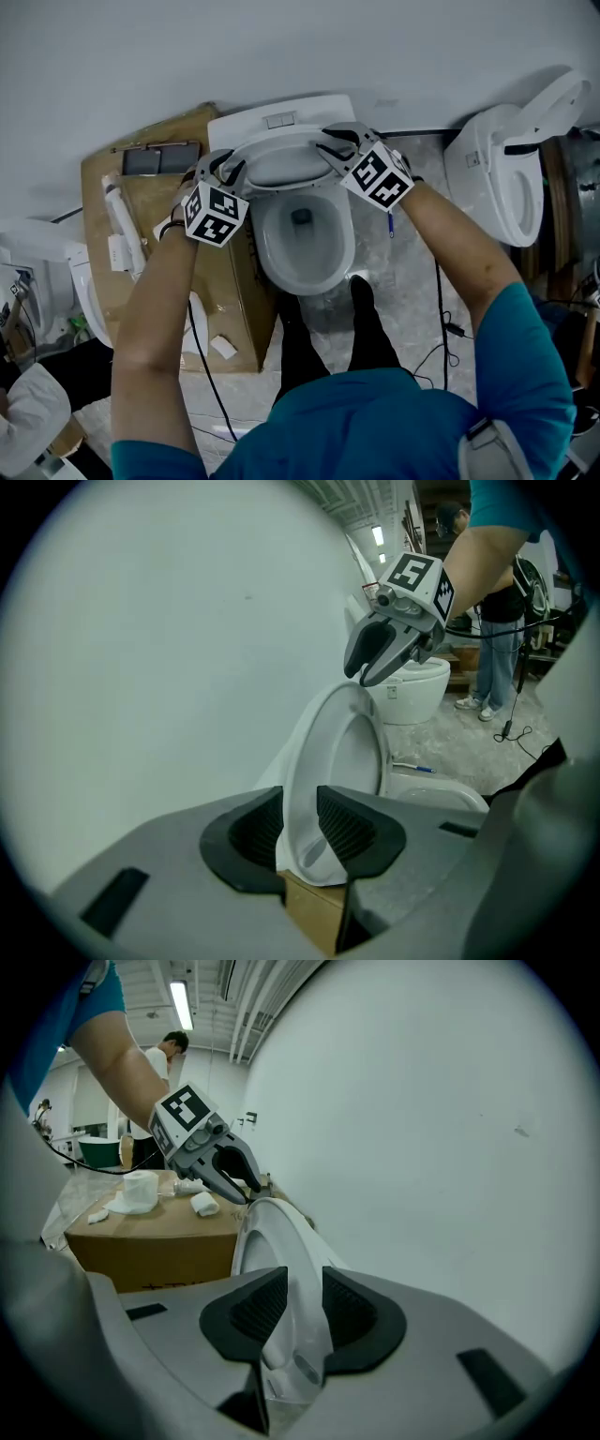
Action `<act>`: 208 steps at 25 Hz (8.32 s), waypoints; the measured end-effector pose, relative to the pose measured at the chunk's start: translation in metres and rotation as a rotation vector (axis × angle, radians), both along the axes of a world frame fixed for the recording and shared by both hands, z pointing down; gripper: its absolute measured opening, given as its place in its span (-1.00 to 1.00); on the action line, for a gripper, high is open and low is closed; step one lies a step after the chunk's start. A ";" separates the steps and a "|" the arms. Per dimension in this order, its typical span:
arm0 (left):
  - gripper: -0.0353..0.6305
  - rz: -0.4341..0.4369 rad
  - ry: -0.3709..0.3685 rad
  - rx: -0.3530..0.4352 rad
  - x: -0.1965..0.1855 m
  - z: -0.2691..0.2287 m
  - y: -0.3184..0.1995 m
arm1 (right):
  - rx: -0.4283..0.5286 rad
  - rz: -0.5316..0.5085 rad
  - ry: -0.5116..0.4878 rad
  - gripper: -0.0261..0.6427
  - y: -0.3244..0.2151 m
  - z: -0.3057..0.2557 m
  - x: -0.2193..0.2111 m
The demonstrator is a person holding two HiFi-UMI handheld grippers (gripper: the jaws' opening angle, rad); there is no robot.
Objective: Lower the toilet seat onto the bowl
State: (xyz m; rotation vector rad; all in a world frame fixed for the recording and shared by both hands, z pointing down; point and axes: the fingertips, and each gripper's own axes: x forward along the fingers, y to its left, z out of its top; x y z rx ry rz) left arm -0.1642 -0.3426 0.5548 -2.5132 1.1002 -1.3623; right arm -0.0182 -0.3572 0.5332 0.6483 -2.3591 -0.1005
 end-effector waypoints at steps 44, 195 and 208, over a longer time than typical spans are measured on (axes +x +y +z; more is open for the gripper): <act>-0.60 0.111 -0.122 -0.027 0.008 0.010 0.010 | 0.022 -0.059 0.091 -0.68 0.007 0.008 -0.003; -0.66 0.530 -0.670 -0.388 0.040 0.244 0.386 | -0.136 -0.555 0.424 -0.72 0.396 0.250 0.033; -0.64 0.546 -0.761 -0.457 0.040 0.282 0.400 | -0.143 -0.576 0.446 -0.73 0.407 0.283 0.032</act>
